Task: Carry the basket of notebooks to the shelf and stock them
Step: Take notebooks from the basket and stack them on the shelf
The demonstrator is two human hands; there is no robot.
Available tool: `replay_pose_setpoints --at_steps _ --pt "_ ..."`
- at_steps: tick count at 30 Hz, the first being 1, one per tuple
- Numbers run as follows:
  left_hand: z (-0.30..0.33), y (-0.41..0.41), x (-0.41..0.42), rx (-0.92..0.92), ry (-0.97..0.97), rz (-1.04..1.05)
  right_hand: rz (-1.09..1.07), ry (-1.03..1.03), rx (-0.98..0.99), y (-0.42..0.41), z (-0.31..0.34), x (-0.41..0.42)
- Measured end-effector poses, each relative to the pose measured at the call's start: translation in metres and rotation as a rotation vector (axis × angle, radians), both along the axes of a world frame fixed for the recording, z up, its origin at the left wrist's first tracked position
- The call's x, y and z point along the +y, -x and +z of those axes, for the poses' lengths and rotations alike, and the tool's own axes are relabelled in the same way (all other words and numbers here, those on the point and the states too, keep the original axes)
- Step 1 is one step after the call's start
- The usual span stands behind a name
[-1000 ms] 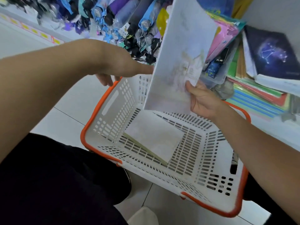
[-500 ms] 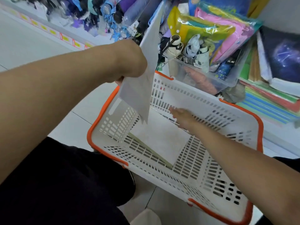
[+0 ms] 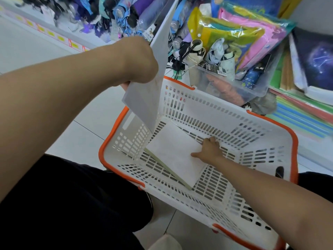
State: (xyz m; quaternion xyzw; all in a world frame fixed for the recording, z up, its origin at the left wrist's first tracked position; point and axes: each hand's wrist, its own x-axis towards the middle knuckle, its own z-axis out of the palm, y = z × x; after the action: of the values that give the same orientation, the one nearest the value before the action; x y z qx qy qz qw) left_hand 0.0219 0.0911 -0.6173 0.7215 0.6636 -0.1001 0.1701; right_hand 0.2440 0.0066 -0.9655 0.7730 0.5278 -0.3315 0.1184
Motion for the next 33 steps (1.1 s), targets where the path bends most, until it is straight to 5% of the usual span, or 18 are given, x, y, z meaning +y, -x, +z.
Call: replay_pose_setpoints --at_steps 9,33 --pt "-0.009 0.002 0.001 -0.044 -0.064 0.010 -0.043 0.141 0.044 -0.011 -0.002 0.009" --pt "-0.014 0.012 0.005 -0.080 -0.049 0.039 -0.055 0.072 0.107 0.016 0.006 0.014"
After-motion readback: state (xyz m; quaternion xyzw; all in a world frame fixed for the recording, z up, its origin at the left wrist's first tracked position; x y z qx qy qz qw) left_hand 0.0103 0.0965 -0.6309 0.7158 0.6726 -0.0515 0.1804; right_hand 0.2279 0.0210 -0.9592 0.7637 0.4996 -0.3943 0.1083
